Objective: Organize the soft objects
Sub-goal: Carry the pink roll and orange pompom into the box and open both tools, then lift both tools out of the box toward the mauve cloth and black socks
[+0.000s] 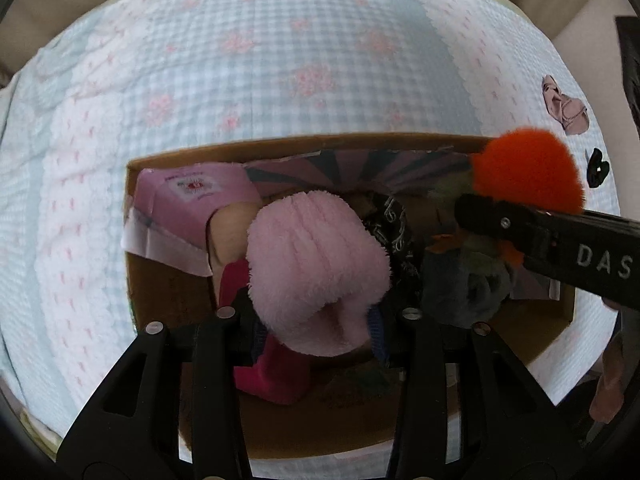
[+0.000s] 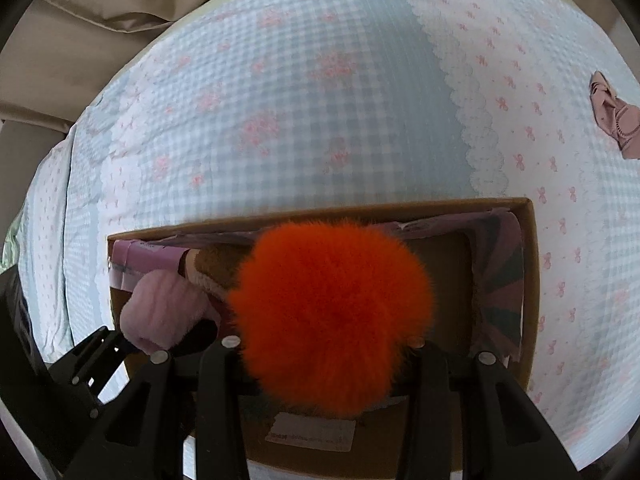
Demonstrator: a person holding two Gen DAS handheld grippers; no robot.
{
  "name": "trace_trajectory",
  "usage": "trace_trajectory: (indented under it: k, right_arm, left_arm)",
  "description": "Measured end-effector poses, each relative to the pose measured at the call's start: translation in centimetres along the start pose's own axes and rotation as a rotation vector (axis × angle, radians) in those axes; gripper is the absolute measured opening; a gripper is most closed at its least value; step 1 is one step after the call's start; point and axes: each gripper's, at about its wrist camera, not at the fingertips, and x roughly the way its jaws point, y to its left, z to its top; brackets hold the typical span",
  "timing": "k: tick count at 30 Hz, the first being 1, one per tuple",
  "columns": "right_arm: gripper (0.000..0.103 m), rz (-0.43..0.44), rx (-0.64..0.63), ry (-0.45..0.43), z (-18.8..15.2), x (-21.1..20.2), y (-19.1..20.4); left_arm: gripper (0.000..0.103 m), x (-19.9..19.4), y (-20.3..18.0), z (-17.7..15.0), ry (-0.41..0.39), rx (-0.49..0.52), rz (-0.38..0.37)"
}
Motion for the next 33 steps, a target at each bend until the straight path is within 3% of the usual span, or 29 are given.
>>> trace_trajectory:
  k: [1,2,4,8,16,33]
  right_arm:
    - [0.046,0.009,0.000,0.003,0.2,0.0,0.0]
    - [0.052,0.017,0.001,0.003,0.4,0.0,-0.1]
    - [0.103,0.021,0.004,0.000,0.6,-0.1,-0.1]
    - [0.103,0.006,-0.020,-0.006,0.2,-0.8,-0.4]
    - [0.103,0.029,-0.015,-0.051,-1.5,-2.9,-0.5]
    - [0.103,-0.004,-0.120,-0.234,-7.4,-13.1,2.7]
  left_arm:
    - [0.093,-0.1,-0.1,0.1,-0.004,0.004,0.004]
    - [0.103,-0.1,-0.3,0.1,-0.006,0.014,0.003]
    - [0.103,-0.2,-0.5,0.3,0.006,0.027,-0.004]
    - [0.103,-0.8,-1.0,-0.5,0.003,0.057,0.031]
    - [0.103,-2.5,-0.9,-1.7,-0.017,0.043,0.025]
    - [0.103,-13.4,-0.8,-6.2,-0.192,-0.018,0.045]
